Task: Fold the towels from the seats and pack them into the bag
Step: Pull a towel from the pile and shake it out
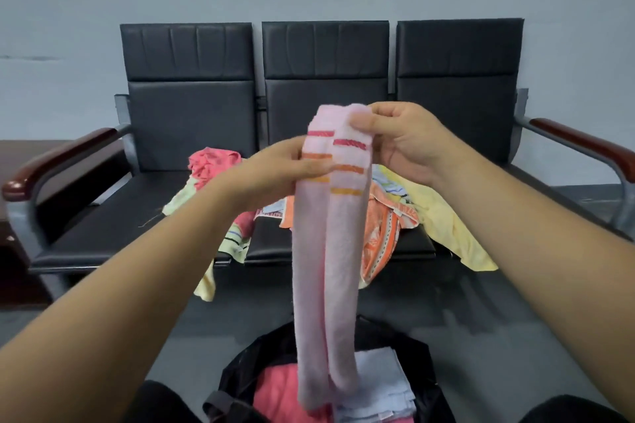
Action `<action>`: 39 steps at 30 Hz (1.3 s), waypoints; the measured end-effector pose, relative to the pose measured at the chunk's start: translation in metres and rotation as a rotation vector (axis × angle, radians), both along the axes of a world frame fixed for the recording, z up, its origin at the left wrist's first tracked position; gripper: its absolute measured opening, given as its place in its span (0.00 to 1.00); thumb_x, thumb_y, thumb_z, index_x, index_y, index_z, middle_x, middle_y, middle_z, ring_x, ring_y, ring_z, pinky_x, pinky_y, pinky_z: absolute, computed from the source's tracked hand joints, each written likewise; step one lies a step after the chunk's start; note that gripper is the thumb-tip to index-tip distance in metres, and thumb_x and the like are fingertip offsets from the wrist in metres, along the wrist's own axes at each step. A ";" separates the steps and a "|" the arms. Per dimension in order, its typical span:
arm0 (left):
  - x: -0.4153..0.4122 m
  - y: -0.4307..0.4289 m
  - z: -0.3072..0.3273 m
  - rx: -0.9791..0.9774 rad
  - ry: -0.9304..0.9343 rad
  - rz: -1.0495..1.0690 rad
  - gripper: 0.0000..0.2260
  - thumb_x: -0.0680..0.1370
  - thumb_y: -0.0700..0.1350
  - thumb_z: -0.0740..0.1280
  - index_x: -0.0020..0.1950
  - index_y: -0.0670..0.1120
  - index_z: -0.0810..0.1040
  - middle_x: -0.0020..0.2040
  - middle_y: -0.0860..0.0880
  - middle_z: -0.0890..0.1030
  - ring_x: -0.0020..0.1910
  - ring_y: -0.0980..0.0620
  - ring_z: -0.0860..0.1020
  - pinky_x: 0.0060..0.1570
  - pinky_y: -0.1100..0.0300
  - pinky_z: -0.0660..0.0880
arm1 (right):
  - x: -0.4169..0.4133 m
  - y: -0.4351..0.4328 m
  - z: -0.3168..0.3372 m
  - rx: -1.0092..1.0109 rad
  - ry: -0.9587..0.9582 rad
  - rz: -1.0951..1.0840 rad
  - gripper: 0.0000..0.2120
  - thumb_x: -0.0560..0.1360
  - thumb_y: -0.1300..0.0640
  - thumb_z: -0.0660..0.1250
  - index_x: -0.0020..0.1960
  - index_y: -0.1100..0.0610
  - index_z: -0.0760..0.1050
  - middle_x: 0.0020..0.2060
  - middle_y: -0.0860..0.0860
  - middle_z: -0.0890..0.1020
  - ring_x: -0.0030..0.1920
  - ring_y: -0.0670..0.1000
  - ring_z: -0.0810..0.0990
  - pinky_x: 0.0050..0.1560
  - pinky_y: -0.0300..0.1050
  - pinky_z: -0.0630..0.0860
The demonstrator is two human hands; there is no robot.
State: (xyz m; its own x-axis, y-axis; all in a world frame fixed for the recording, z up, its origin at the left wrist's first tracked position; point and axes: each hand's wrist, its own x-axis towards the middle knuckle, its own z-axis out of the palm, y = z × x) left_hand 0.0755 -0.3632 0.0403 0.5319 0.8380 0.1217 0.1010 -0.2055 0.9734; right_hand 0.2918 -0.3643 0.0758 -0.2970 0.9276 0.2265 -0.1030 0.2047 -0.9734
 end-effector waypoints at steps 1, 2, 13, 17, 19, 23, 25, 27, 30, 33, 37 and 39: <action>-0.001 0.001 -0.018 -0.022 0.151 -0.016 0.14 0.77 0.43 0.73 0.63 0.45 0.80 0.58 0.49 0.85 0.59 0.49 0.82 0.57 0.54 0.79 | 0.002 0.003 0.000 -0.013 0.050 -0.009 0.08 0.79 0.63 0.69 0.55 0.67 0.78 0.47 0.60 0.84 0.50 0.59 0.84 0.55 0.58 0.83; -0.001 0.002 -0.035 -0.047 0.257 -0.007 0.14 0.76 0.44 0.74 0.62 0.46 0.81 0.58 0.50 0.85 0.59 0.50 0.83 0.59 0.54 0.79 | 0.005 0.007 -0.001 -0.030 0.082 -0.013 0.11 0.79 0.62 0.69 0.57 0.69 0.78 0.48 0.60 0.85 0.51 0.59 0.84 0.55 0.57 0.83; 0.016 0.017 -0.124 -0.510 -0.390 -0.090 0.30 0.63 0.48 0.84 0.61 0.39 0.82 0.58 0.40 0.83 0.58 0.44 0.82 0.58 0.51 0.79 | 0.027 0.067 -0.093 -0.382 0.125 -0.132 0.09 0.80 0.61 0.69 0.58 0.62 0.78 0.56 0.59 0.83 0.54 0.56 0.84 0.53 0.55 0.83; 0.023 0.032 -0.135 -0.563 -0.589 -0.021 0.32 0.70 0.49 0.78 0.69 0.36 0.75 0.63 0.38 0.79 0.63 0.41 0.78 0.65 0.46 0.75 | 0.018 0.066 -0.131 -0.551 0.212 -0.019 0.14 0.82 0.51 0.65 0.63 0.57 0.80 0.58 0.55 0.85 0.57 0.53 0.85 0.61 0.50 0.80; 0.026 0.038 -0.140 -0.577 -0.602 0.008 0.31 0.75 0.49 0.72 0.73 0.35 0.71 0.65 0.37 0.77 0.65 0.39 0.76 0.67 0.45 0.73 | 0.019 0.063 -0.156 -0.605 0.233 0.045 0.22 0.81 0.43 0.65 0.69 0.55 0.77 0.65 0.56 0.82 0.66 0.55 0.80 0.70 0.56 0.72; 0.024 0.050 -0.138 -0.542 -0.622 0.124 0.25 0.76 0.47 0.70 0.70 0.36 0.74 0.62 0.39 0.81 0.62 0.42 0.80 0.58 0.49 0.79 | 0.022 0.060 -0.190 -0.779 0.261 0.249 0.28 0.82 0.45 0.65 0.77 0.57 0.67 0.73 0.61 0.72 0.74 0.63 0.70 0.77 0.67 0.59; 0.021 0.055 -0.139 -0.523 -0.636 0.151 0.23 0.77 0.47 0.70 0.69 0.37 0.75 0.65 0.38 0.80 0.64 0.42 0.79 0.59 0.49 0.79 | 0.022 0.062 -0.194 -0.745 0.138 0.310 0.30 0.79 0.53 0.71 0.77 0.61 0.67 0.74 0.65 0.69 0.75 0.67 0.67 0.77 0.71 0.54; 0.018 0.058 -0.139 -0.500 -0.644 0.191 0.21 0.79 0.47 0.68 0.69 0.38 0.75 0.66 0.38 0.79 0.65 0.42 0.78 0.65 0.46 0.76 | 0.020 0.065 -0.193 -0.695 0.044 0.272 0.34 0.73 0.57 0.78 0.74 0.64 0.70 0.72 0.65 0.72 0.74 0.66 0.69 0.76 0.70 0.56; 0.012 0.060 -0.137 -0.482 -0.586 0.156 0.22 0.81 0.48 0.65 0.71 0.38 0.73 0.67 0.39 0.79 0.66 0.42 0.78 0.66 0.46 0.75 | 0.014 0.067 -0.194 -0.668 -0.020 0.234 0.31 0.72 0.58 0.78 0.71 0.66 0.73 0.68 0.65 0.77 0.70 0.65 0.74 0.74 0.67 0.65; 0.002 0.064 -0.141 -0.450 -0.368 0.045 0.23 0.80 0.49 0.67 0.71 0.39 0.73 0.65 0.40 0.80 0.65 0.43 0.79 0.62 0.49 0.78 | 0.009 0.070 -0.187 -0.544 0.167 0.153 0.23 0.76 0.63 0.71 0.69 0.69 0.74 0.64 0.64 0.80 0.65 0.61 0.79 0.62 0.54 0.79; -0.001 0.061 -0.156 -0.438 -0.032 -0.090 0.19 0.71 0.53 0.78 0.56 0.42 0.84 0.55 0.44 0.85 0.57 0.47 0.82 0.59 0.53 0.77 | 0.005 0.072 -0.170 -0.466 0.387 0.048 0.23 0.74 0.62 0.71 0.67 0.67 0.75 0.62 0.62 0.82 0.62 0.58 0.83 0.59 0.51 0.81; 0.002 0.057 -0.161 -0.421 0.078 -0.084 0.15 0.72 0.48 0.77 0.55 0.42 0.85 0.54 0.44 0.86 0.57 0.47 0.83 0.62 0.52 0.76 | 0.008 0.073 -0.168 -0.472 0.387 0.003 0.20 0.71 0.62 0.72 0.62 0.65 0.78 0.57 0.61 0.84 0.57 0.56 0.85 0.52 0.49 0.83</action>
